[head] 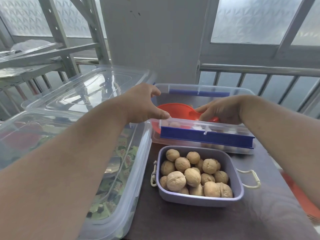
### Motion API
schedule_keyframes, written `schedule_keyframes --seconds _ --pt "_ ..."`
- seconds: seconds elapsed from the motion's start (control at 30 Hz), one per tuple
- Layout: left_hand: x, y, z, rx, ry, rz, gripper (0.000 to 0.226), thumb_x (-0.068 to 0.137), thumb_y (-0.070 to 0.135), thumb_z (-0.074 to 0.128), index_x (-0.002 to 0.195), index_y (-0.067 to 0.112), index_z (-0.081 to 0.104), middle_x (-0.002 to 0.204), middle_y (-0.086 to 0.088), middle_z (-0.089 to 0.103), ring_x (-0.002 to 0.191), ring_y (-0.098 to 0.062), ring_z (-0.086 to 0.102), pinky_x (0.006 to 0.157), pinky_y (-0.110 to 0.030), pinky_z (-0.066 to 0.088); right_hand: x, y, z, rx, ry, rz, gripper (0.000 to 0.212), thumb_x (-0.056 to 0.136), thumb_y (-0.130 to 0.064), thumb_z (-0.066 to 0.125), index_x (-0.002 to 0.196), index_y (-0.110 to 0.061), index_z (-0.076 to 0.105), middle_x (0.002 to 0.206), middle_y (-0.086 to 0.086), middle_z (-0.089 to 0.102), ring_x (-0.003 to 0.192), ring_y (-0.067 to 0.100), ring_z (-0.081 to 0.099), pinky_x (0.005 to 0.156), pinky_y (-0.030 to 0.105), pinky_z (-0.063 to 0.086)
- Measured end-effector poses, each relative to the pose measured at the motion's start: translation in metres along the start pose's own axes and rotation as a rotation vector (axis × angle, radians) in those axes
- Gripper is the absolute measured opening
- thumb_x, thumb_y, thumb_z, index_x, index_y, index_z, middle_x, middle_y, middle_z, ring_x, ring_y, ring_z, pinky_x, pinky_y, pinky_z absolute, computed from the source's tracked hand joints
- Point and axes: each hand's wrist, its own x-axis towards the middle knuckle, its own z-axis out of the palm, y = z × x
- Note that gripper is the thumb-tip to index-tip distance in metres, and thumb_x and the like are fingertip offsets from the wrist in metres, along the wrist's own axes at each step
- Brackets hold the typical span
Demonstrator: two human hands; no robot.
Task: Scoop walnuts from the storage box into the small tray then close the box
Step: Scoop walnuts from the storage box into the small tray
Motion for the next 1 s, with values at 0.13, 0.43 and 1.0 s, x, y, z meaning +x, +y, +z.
schedule_keyframes --seconds 0.13,0.43,1.0 --pt "-0.002 0.002 -0.001 -0.006 -0.020 -0.001 0.098 0.072 0.053 0.093 0.155 0.021 0.052 0.158 -0.001 0.055 0.143 -0.025 0.053 0.116 -0.042 0.044 0.003 -0.001 0.004 -0.058 0.076 0.003 0.037 0.088 -0.019 0.082 0.125 -0.018 0.078 0.132 0.004 0.074 0.125 0.029 0.067 0.111 0.051 0.051" --pt "-0.004 0.003 -0.002 -0.012 -0.031 -0.014 0.103 0.069 0.058 0.093 0.157 0.025 0.050 0.159 -0.002 0.053 0.145 -0.025 0.050 0.118 -0.048 0.044 0.022 0.005 0.003 -0.162 0.217 -0.136 0.128 0.058 -0.054 0.101 0.161 -0.045 0.025 0.165 -0.009 0.037 0.147 0.024 0.043 0.121 0.050 0.038" --pt "-0.008 0.003 -0.001 0.097 -0.065 0.070 0.022 0.084 0.042 0.087 0.077 0.022 0.080 0.080 0.004 0.077 0.080 -0.013 0.073 0.071 -0.033 0.060 -0.042 0.006 0.027 0.103 0.431 -0.374 0.087 0.069 -0.025 0.099 0.140 -0.048 0.053 0.135 0.017 0.066 0.102 0.045 0.069 0.078 0.046 0.049"
